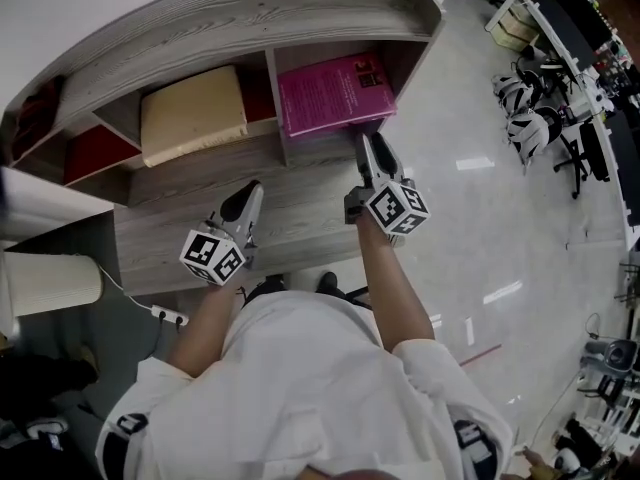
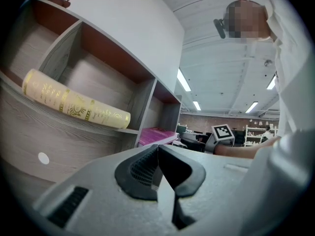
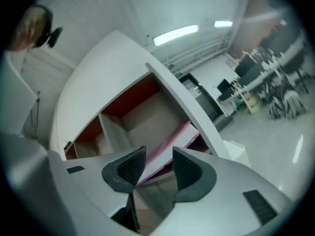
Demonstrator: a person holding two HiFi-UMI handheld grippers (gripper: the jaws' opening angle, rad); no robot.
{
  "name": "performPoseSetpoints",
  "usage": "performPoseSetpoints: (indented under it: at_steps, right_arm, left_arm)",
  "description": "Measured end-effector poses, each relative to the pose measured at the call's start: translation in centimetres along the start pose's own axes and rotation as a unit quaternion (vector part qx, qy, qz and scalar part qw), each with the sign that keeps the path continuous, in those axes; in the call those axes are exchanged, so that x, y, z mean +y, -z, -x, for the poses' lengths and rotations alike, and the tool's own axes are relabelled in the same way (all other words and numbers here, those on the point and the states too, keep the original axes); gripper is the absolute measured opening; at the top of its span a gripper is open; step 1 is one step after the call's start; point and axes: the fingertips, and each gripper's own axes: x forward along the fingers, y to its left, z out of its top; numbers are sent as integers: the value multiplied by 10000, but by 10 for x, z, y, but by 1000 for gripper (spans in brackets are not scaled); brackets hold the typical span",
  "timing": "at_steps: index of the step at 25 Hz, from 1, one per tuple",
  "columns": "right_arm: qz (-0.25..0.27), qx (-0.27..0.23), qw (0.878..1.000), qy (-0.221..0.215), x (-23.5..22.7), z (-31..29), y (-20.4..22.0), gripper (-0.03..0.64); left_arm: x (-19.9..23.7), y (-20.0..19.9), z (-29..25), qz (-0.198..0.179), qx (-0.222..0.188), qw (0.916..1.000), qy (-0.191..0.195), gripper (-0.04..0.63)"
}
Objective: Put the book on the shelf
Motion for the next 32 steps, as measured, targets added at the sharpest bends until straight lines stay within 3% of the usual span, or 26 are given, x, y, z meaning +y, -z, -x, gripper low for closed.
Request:
performPoseSetpoints:
  at_steps: [2,5,10,12,16,22,32]
  right_arm:
    - [911,132,9957,-139,12,9,-6,170]
    - [1980,232,9795,-297,29,21,-13,155]
    - [2965,264,9527,-608,53,53,-17,130]
    - [3174,250,9453,-710,57,69,-18,90]
    - [3059,306,9477,-862,55,101,-15,40]
    - [2636,497,9590,-916,45,140,-9,21]
    - [2575,545,9622,-701,66,206,18,17]
  left_arm:
    - [-6,-2,0,-36,-38,10000,-22,18]
    - [-15,-5,-1,-82,-106,9999,-54,18]
    - [-33,1,0,-59,-111,9998,-160,18]
    - [-41,2,-1,-84,-113,9997,-205,18]
    - [-54,3,1,-290,-83,9990,-339,18]
    - [-76,7,13,-885,126,9943,-586,18]
    - [-106,21,77,-1107,141,9928,-441,18]
